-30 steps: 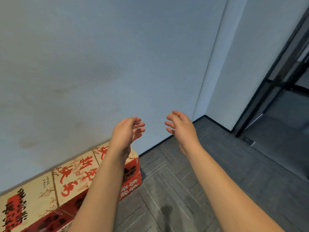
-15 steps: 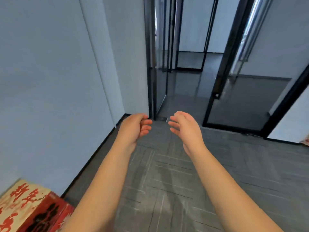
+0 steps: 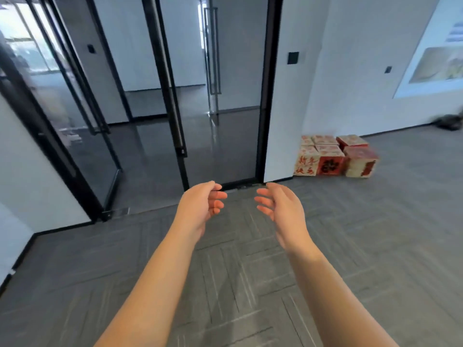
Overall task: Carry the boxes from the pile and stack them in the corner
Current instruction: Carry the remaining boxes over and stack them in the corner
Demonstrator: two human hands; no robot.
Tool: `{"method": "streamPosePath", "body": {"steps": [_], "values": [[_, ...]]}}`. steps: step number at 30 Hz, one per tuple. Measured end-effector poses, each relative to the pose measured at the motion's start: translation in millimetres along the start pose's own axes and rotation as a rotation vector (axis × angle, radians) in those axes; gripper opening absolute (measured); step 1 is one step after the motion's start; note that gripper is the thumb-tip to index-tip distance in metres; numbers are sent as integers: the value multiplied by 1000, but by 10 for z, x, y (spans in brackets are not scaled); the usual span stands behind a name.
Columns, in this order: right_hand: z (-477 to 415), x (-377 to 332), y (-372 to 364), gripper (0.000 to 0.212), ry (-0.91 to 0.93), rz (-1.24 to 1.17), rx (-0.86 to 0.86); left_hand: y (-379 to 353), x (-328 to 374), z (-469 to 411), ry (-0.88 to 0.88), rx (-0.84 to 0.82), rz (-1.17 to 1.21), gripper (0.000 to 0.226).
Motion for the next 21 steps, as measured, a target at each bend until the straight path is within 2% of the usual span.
{"method": "streamPosePath", "body": {"steps": [8,15,21], "values": [[-868,-326,1603,14,40,-29,279,-1513,-260,-1379,64,-250,-1,24],[-2263,-633,2270,17,52,52,369,-2129,-253,-3182,88,-329,19,24],[-3150,-999,2917,22,79,49,506,-3090,-170,-4381,120,-503,-26,24]]}}
Point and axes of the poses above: each hand's wrist, its own z-axis away from the middle knuckle, its own y-axis out of the back of the hand, x = y × z, the point moved 7 cm from there along -z, towards the middle knuckle, and after that the axes turned 12 degrees about -x, right-handed, at the moved point
